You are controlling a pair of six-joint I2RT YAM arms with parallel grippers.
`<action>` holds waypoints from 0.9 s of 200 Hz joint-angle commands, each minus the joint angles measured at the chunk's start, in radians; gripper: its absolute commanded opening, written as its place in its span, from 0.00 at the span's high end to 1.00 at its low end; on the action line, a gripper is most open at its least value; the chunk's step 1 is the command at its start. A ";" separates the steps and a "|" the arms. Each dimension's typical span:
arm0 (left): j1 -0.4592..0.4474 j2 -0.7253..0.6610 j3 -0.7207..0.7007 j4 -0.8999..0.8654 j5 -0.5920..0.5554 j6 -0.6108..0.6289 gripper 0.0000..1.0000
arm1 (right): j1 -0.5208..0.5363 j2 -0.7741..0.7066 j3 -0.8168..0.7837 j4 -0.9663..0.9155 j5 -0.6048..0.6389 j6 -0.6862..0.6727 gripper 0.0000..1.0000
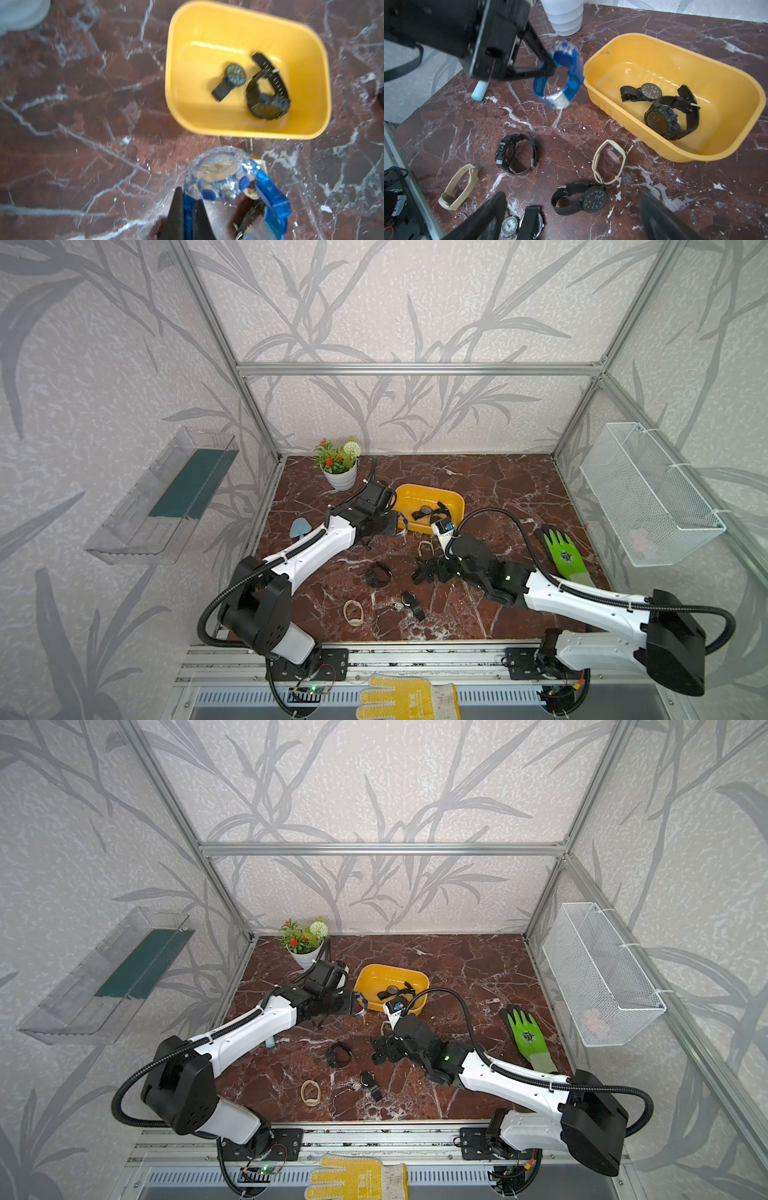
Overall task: Put the watch into the storage box
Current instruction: Pick up the watch at the center of the board, then place the watch in the storage box.
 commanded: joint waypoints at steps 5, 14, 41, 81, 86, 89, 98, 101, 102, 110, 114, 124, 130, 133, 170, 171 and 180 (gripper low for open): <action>0.005 0.101 0.122 0.010 -0.031 0.043 1.00 | -0.006 -0.060 -0.018 0.020 0.047 0.031 0.01; 0.006 0.145 0.172 0.003 -0.031 0.050 1.00 | -0.007 -0.078 -0.019 0.000 0.057 0.029 0.01; 0.009 0.294 0.321 -0.031 -0.005 0.051 1.00 | -0.018 -0.139 -0.041 -0.040 0.102 0.043 0.01; 0.017 0.437 0.451 -0.054 -0.009 0.047 1.00 | -0.040 -0.199 -0.080 -0.060 0.153 0.100 0.01; 0.019 0.451 0.463 -0.058 -0.005 0.047 1.00 | -0.042 -0.202 -0.084 -0.061 0.155 0.107 0.01; 0.021 0.460 0.470 -0.061 -0.001 0.047 1.00 | -0.043 -0.204 -0.085 -0.061 0.155 0.110 0.01; 0.023 0.484 0.492 -0.076 0.006 0.049 1.00 | -0.045 -0.207 -0.090 -0.060 0.157 0.116 0.01; 0.023 0.491 0.498 -0.080 0.008 0.050 1.00 | -0.044 -0.207 -0.089 -0.062 0.156 0.116 0.01; 0.024 0.492 0.500 -0.082 0.009 0.051 1.00 | -0.044 -0.206 -0.090 -0.062 0.157 0.116 0.01; 0.026 0.513 0.512 -0.089 0.012 0.055 1.00 | -0.046 -0.205 -0.088 -0.069 0.156 0.118 0.01; 0.027 0.521 0.518 -0.092 0.016 0.056 1.00 | -0.048 -0.204 -0.088 -0.071 0.158 0.117 0.01; 0.029 0.546 0.531 -0.096 0.020 0.057 1.00 | -0.049 -0.201 -0.086 -0.070 0.158 0.116 0.01; 0.030 0.559 0.542 -0.099 0.023 0.056 1.00 | -0.048 -0.199 -0.086 -0.069 0.155 0.116 0.01; 0.032 0.566 0.548 -0.102 0.024 0.055 1.00 | -0.050 -0.198 -0.085 -0.068 0.155 0.114 0.01; 0.044 0.644 0.619 -0.117 0.016 0.042 1.00 | -0.053 -0.180 -0.073 -0.063 0.142 0.116 0.01; 0.045 0.646 0.621 -0.117 0.014 0.042 1.00 | -0.054 -0.180 -0.073 -0.063 0.142 0.116 0.01; 0.049 0.667 0.639 -0.128 0.010 0.040 1.00 | -0.054 -0.178 -0.072 -0.062 0.140 0.117 0.01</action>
